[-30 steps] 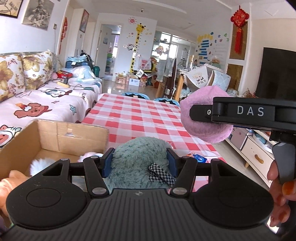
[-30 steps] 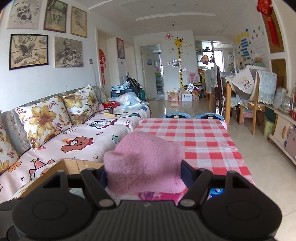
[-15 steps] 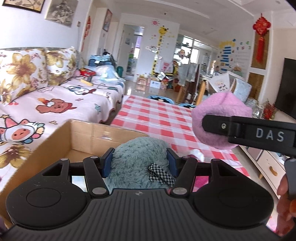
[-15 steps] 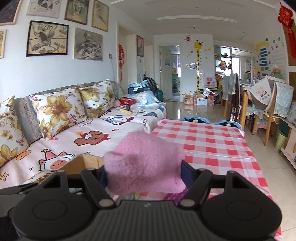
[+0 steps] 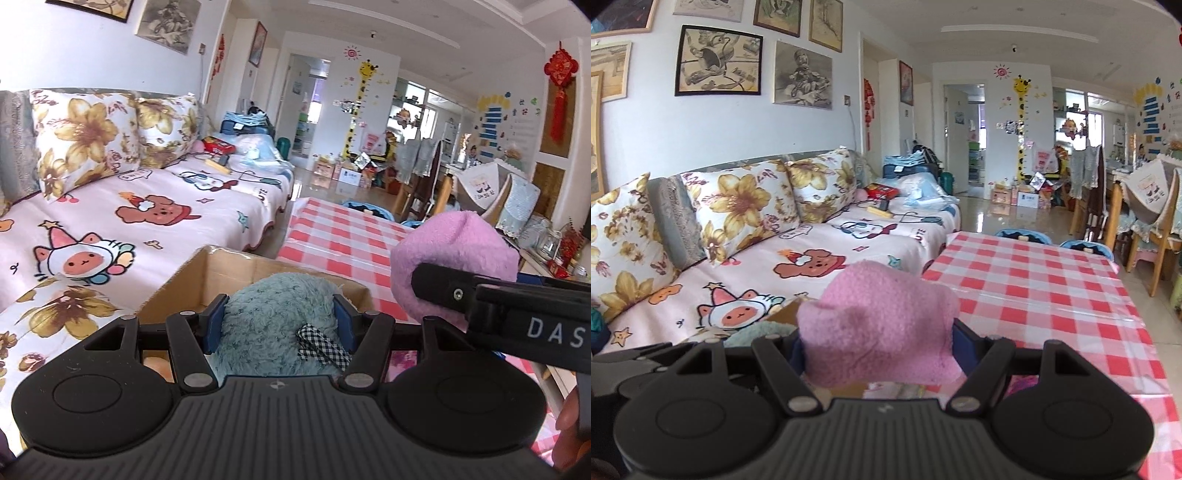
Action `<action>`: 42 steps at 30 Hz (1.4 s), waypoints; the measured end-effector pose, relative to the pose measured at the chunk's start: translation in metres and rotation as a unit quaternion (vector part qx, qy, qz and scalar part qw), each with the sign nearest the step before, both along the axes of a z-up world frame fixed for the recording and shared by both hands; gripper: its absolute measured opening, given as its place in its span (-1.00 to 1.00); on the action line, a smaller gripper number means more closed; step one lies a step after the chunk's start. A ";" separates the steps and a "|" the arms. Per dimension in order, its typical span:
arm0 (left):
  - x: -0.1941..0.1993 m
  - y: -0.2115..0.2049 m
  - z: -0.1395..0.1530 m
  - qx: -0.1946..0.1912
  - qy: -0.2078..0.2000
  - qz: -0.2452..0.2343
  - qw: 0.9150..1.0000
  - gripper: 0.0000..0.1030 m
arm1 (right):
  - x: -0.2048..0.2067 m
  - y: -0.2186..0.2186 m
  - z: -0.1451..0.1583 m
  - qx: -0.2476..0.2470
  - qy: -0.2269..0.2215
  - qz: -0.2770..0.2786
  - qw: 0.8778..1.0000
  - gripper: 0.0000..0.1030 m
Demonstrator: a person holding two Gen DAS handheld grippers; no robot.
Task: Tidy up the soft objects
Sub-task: 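Lower both plush into the cardboard box and open both grippers, then move both grippers back over the table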
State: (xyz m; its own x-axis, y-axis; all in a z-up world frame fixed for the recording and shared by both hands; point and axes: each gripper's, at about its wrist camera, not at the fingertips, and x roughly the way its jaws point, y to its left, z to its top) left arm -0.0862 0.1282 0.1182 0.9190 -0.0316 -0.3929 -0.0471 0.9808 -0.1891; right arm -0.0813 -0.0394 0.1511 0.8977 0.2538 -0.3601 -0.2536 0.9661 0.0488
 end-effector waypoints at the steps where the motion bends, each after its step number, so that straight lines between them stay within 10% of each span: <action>1: 0.001 0.001 0.000 0.001 0.000 0.002 1.000 0.41 | 0.001 0.001 -0.001 0.002 0.001 0.002 1.000 0.43; 21: 0.003 0.007 -0.003 -0.018 0.036 0.057 0.998 0.45 | 0.020 -0.003 -0.015 0.134 0.084 0.044 0.987 0.60; 25: 0.003 0.009 -0.002 -0.030 0.040 0.067 0.997 0.76 | 0.013 -0.011 -0.008 0.167 0.074 0.053 0.982 0.67; 42: -0.005 -0.017 0.003 -0.005 0.020 0.033 0.999 1.00 | -0.007 -0.057 -0.007 0.133 0.028 -0.042 0.990 0.82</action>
State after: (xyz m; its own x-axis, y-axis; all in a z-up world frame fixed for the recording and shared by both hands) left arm -0.0917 0.1113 0.1207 0.9032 0.0242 -0.4285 -0.1193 0.9733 -0.1963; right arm -0.0887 -0.0964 0.1441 0.9007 0.2711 -0.3395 -0.1623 0.9348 0.3158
